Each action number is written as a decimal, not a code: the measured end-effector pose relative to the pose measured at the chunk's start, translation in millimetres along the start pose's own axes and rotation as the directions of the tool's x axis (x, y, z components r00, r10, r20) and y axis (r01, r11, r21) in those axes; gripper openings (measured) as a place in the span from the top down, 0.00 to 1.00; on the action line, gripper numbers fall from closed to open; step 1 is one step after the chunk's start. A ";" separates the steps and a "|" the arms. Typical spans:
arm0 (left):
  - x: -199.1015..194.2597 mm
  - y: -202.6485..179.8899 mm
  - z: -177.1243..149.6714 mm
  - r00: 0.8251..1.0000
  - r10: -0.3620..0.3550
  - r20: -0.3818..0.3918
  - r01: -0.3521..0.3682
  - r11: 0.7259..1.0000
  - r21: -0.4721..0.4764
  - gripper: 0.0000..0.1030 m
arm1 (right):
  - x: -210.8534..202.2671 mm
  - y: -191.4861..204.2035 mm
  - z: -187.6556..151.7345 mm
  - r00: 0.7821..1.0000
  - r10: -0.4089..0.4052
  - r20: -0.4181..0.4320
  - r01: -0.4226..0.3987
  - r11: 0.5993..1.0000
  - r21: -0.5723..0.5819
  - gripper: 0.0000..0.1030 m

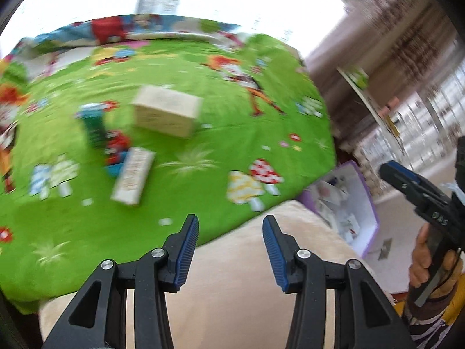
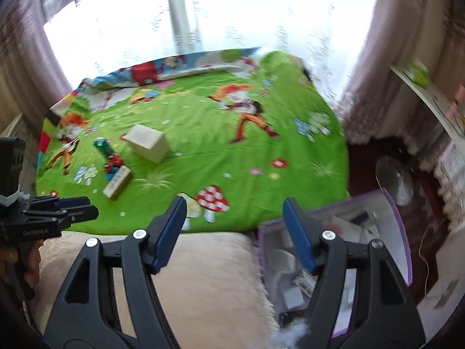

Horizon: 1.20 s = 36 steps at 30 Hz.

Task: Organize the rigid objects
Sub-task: 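Move both grippers back over the remaining items on the bed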

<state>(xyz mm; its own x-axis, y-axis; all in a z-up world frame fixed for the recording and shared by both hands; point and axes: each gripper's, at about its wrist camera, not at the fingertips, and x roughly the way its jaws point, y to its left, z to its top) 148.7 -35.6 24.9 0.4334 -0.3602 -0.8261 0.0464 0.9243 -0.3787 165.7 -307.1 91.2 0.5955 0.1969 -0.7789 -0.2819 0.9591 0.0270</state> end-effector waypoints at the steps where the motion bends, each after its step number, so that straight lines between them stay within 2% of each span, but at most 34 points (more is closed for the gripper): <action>1: -3.2 10.4 -0.2 1.000 0.010 0.005 -0.010 1.000 -0.018 0.54 | 0.4 6.5 3.4 1.000 0.008 0.003 -0.008 1.000 -0.016 0.30; 6: -14.4 61.2 0.1 0.998 0.065 0.021 -0.062 0.990 -0.124 0.54 | 15.7 43.1 21.4 0.997 0.075 -0.011 -0.076 0.994 -0.074 0.29; 10: -12.9 83.1 5.0 0.995 0.093 0.027 -0.088 0.982 -0.167 0.54 | 41.6 63.9 33.5 0.987 0.145 -0.064 -0.150 0.986 -0.068 0.29; 16: -1.4 102.0 19.6 0.992 0.123 0.023 -0.116 0.973 -0.200 0.54 | 93.1 93.9 44.1 0.976 0.154 -0.156 -0.169 0.982 -0.083 0.29; 21: 18.5 123.6 37.9 0.986 0.164 0.002 -0.158 0.952 -0.264 0.54 | 127.8 114.4 43.7 0.960 0.174 -0.219 -0.198 0.976 -0.093 0.29; 24: 29.7 135.5 48.2 0.988 0.157 -0.004 -0.151 0.941 -0.303 0.54 | 144.6 121.6 40.8 0.954 0.181 -0.238 -0.203 0.977 -0.071 0.29; 26: 36.4 140.9 54.2 0.992 0.126 -0.002 -0.119 0.937 -0.328 0.54 | 150.5 124.8 37.6 0.952 0.187 -0.243 -0.208 0.976 -0.064 0.29; 30: 48.0 149.5 64.9 0.995 0.098 0.011 -0.087 0.925 -0.369 0.54 | 156.4 132.8 25.8 0.960 0.158 -0.233 -0.189 0.975 -0.118 0.29; 33: 44.9 154.2 69.0 0.994 0.099 0.037 -0.076 0.914 -0.398 0.54 | 159.9 132.0 18.6 0.959 0.149 -0.239 -0.183 0.975 -0.126 0.29; 36: 33.6 149.3 71.1 0.994 0.098 0.056 -0.069 0.922 -0.381 0.54 | 161.6 132.2 16.8 0.957 0.165 -0.237 -0.198 0.972 -0.124 0.29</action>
<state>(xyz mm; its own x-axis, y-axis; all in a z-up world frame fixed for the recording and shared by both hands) 234.1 99.2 -29.7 0.4852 -0.2608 -0.8346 -0.3303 0.8291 -0.4511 237.3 -145.0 -20.5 0.3454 0.2987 -0.8896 -0.4858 0.8680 0.1028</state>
